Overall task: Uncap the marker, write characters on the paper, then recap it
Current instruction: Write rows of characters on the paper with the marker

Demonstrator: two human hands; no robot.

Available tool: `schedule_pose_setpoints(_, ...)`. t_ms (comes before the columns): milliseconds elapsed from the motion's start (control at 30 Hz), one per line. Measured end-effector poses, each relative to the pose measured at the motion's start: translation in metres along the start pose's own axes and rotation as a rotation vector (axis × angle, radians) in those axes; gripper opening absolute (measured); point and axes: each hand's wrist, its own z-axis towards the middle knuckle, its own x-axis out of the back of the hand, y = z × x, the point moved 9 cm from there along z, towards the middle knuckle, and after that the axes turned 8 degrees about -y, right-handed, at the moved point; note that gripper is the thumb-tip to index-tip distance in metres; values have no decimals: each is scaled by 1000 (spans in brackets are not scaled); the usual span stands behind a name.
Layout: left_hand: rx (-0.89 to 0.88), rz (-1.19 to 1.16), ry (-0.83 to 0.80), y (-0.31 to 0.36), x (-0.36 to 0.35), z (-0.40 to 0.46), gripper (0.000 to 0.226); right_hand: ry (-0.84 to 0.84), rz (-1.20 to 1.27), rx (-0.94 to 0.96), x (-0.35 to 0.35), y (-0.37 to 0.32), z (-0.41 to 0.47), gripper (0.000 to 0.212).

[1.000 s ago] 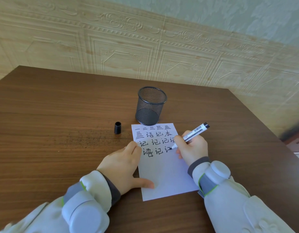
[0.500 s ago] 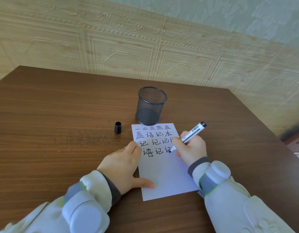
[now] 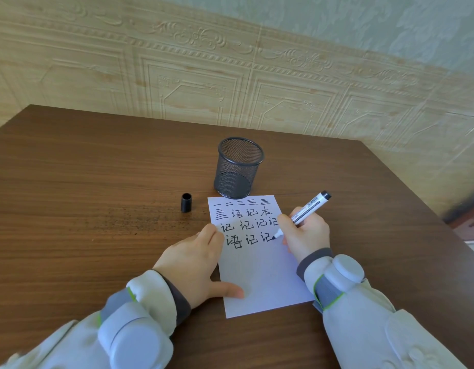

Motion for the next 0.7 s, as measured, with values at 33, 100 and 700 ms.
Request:
schedule_pose_setpoints(33,0,-3,-1,0,0,0,89,-2,1,1,0,0,0,24)
schedule_pose_setpoints(100,3,-7,-3,0,0,0,88,-7,21,9,1,-2,0,23)
schedule_pose_setpoints(700,9,13,0,1,1,-1,86,13,74,-24,10,9,5,25)
